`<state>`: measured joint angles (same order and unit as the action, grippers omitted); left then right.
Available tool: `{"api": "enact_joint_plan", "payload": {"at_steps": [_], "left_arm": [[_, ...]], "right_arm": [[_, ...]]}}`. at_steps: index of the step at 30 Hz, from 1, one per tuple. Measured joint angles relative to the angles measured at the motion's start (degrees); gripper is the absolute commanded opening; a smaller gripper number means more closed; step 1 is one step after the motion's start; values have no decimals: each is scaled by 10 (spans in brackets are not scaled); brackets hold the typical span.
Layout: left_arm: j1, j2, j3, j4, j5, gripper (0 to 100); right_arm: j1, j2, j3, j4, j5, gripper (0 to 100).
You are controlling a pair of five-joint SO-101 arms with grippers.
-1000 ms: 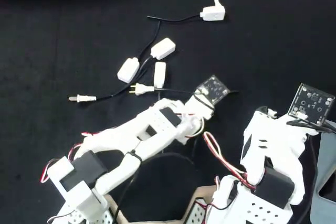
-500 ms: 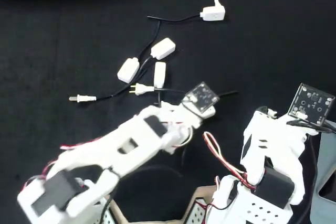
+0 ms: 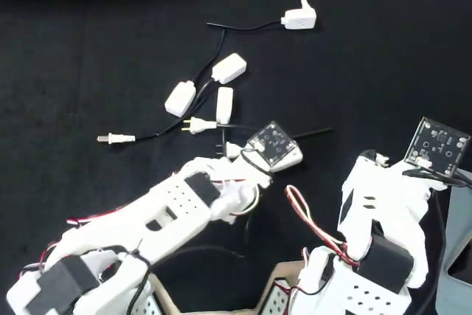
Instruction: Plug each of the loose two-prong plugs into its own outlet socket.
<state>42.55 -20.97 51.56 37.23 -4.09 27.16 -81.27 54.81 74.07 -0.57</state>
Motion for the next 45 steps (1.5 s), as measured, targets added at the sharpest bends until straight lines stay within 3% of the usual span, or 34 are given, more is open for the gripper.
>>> {"api": "enact_joint_plan", "payload": {"at_steps": [11, 15, 18, 22, 30, 38, 45], "left_arm": [[-79, 148, -61, -37, -38, 208], [-81, 202, -97, -35, -42, 110], [-81, 206, -112, -13, -65, 30], [-76, 207, -120, 18, -109, 28], [-74, 206, -134, 92, -118, 28], [-89, 93, -118, 199, -120, 29], [-157, -62, -19, 220, -131, 30]], "right_arm": [[0, 0, 0, 0, 0, 13], [-17, 0, 0, 0, 0, 13], [-27, 0, 1, 0, 0, 13], [-30, 0, 1, 0, 0, 13], [-30, 0, 1, 0, 0, 13], [-30, 0, 1, 0, 0, 13], [-62, 0, 1, 0, 2, 13]]}}
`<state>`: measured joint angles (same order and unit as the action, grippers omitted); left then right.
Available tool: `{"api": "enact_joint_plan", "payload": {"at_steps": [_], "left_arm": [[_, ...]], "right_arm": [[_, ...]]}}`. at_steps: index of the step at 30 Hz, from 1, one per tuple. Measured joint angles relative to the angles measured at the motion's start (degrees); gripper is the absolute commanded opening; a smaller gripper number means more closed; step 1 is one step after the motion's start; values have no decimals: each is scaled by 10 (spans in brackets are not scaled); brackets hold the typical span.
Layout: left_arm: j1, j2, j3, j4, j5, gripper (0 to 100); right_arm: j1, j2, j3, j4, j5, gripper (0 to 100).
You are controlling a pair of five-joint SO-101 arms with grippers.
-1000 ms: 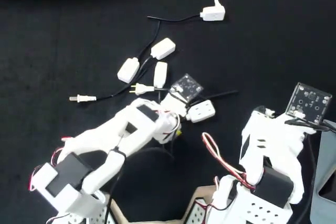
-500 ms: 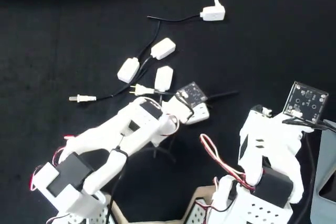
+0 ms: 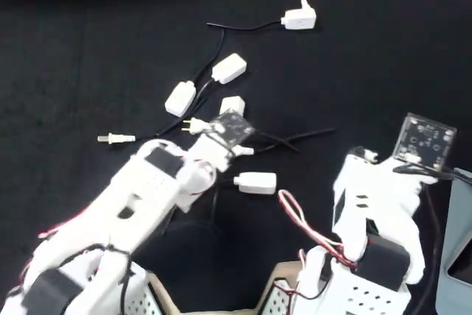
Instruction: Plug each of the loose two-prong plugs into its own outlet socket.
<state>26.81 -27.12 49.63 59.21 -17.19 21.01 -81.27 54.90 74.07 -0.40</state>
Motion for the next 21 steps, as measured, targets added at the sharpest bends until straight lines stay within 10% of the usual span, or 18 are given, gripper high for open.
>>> {"api": "enact_joint_plan", "payload": {"at_steps": [10, 21], "left_arm": [[-48, -152, 63, 0, 35, 274], [40, -136, 63, -79, 69, 277]], "right_arm": [[-126, 0, 0, 0, 4, 13], [-42, 0, 0, 13, 4, 13]]}}
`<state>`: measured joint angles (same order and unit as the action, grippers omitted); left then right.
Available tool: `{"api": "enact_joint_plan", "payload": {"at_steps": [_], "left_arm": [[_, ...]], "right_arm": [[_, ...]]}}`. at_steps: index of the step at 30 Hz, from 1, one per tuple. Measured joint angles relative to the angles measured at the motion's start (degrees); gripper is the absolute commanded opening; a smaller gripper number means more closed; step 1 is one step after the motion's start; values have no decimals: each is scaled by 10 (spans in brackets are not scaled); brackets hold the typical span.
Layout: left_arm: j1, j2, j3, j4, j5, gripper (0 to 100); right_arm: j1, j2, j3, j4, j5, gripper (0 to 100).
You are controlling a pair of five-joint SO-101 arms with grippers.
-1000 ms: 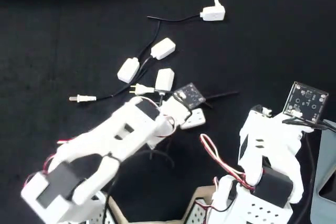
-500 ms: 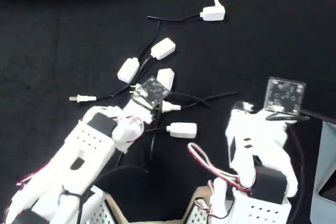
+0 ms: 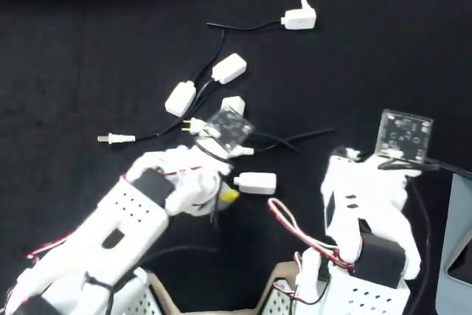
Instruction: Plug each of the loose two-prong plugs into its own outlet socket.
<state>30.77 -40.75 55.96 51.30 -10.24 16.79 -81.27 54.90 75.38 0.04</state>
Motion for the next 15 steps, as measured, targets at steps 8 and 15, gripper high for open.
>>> {"api": "enact_joint_plan", "payload": {"at_steps": [8, 15], "left_arm": [[54, 166, -15, -111, 0, 274], [47, 290, -105, -124, 29, 275]], "right_arm": [[13, 0, 0, 0, 0, 13], [13, 0, 5, 1, 0, 13]]}}
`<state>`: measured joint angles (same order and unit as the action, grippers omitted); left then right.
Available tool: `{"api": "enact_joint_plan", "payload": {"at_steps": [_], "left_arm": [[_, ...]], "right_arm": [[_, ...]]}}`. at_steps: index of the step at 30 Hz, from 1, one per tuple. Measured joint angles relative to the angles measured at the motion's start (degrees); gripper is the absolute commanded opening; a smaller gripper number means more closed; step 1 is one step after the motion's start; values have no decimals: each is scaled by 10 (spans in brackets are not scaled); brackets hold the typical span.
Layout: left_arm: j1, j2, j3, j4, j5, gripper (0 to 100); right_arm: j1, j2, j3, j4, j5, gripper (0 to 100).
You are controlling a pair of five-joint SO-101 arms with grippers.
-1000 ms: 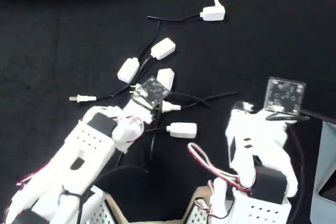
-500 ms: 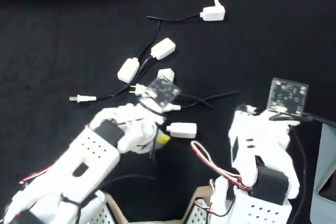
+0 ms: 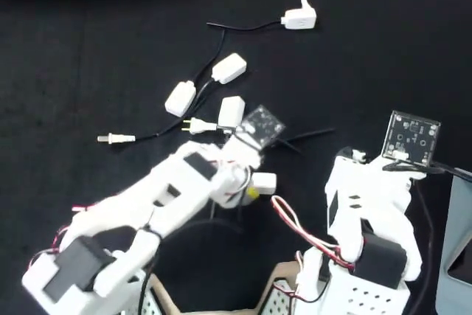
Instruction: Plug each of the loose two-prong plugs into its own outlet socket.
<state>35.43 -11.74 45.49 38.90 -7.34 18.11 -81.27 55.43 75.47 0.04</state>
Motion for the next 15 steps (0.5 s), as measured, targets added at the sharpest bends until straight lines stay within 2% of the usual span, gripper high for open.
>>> {"api": "enact_joint_plan", "payload": {"at_steps": [7, 15], "left_arm": [[-28, 47, -65, -1, 4, 276], [-33, 47, -69, -1, 4, 279]], "right_arm": [[0, 0, 13, 0, 0, 13], [0, 0, 13, 0, 0, 13]]}}
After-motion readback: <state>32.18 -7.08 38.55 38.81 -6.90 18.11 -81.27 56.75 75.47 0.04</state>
